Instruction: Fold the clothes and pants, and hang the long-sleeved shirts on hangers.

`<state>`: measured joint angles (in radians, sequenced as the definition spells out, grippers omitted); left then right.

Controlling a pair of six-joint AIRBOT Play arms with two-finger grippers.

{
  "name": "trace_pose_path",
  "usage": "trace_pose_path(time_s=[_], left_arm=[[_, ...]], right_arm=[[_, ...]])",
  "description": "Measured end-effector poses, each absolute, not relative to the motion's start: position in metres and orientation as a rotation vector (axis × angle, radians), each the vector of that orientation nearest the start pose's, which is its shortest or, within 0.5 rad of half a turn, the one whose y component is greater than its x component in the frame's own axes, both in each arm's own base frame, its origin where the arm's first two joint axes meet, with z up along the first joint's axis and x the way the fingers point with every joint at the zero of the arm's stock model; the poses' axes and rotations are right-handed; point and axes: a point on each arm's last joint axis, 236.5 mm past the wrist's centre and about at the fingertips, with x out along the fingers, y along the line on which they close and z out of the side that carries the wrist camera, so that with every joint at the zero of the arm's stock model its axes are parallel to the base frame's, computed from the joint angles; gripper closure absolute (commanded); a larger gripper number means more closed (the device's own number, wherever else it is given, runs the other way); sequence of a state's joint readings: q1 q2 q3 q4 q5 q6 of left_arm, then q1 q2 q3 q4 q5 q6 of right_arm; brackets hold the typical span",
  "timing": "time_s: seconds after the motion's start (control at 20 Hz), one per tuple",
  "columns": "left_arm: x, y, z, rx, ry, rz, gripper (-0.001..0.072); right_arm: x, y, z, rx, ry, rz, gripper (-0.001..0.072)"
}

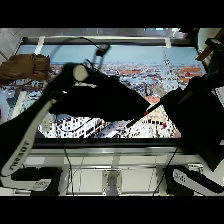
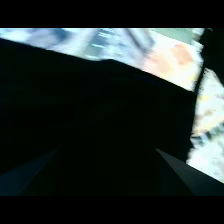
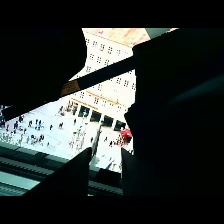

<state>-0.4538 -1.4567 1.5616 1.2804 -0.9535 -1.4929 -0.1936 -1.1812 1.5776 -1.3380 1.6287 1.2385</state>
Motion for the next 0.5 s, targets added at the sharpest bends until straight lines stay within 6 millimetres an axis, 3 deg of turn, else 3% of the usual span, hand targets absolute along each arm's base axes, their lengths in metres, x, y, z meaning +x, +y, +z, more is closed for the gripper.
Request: trace_pose_path(time_s=[0.15,0.3,0.4,0.5], left_arm=[[0.448,-0.149,0.113,-0.029,0.954,-0.343,0.0001],[0.430,-0.044,0.074,-0.146,1.073,-0.096,0.0001],[0.419,0.001,0.047,-0.250,1.127,0.016,0.0001],[0.421,0.025,0.027,-0.384,1.129,0.080,0.0001]], right_arm=[[0.352,-0.011,0.150,-0.019,1.213,0.251,0.0484],[0.362,-0.001,0.136,0.029,1.198,0.283,0.0484],[0.369,0.007,0.127,0.065,1.182,0.303,0.0484],[0.372,0.012,0.119,0.093,1.176,0.315,0.0484]])
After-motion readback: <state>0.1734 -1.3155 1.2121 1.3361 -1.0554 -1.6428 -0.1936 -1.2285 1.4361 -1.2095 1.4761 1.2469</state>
